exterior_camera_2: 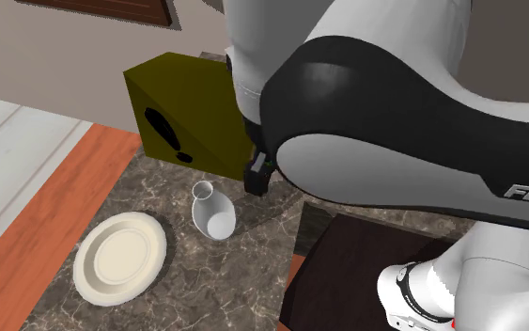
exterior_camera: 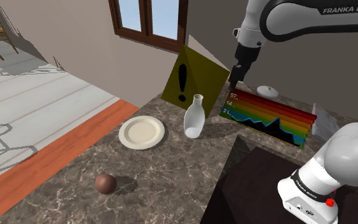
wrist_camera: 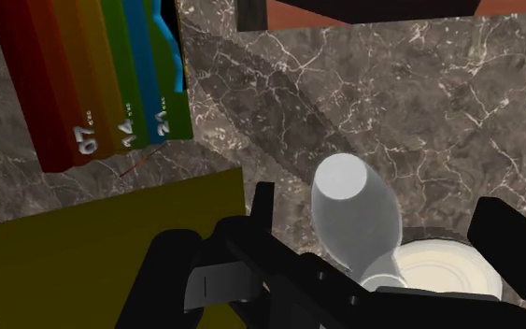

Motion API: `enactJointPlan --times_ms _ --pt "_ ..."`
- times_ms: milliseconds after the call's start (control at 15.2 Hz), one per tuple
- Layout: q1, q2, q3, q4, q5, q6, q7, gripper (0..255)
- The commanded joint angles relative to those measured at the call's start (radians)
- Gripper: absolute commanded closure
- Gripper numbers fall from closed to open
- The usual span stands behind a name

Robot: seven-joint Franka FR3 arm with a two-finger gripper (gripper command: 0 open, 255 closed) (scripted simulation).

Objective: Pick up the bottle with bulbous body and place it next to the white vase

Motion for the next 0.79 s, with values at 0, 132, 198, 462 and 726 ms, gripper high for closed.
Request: enactJointPlan --times_ms 0,132,198,462,726 --pt "0.007 0.067 0.024 0.018 0.003 0.050 0.024 0" --pt "0.012 0.135 0.043 0.043 0.000 0.093 0.041 0" --pt "0.014 0.169 0.052 0.057 -0.003 0.113 0.050 0" --pt "0.022 0.311 0.086 0.126 -0.024 0.183 0.089 0" --pt "0.029 0.397 0.102 0.164 -0.042 0.229 0.113 0"
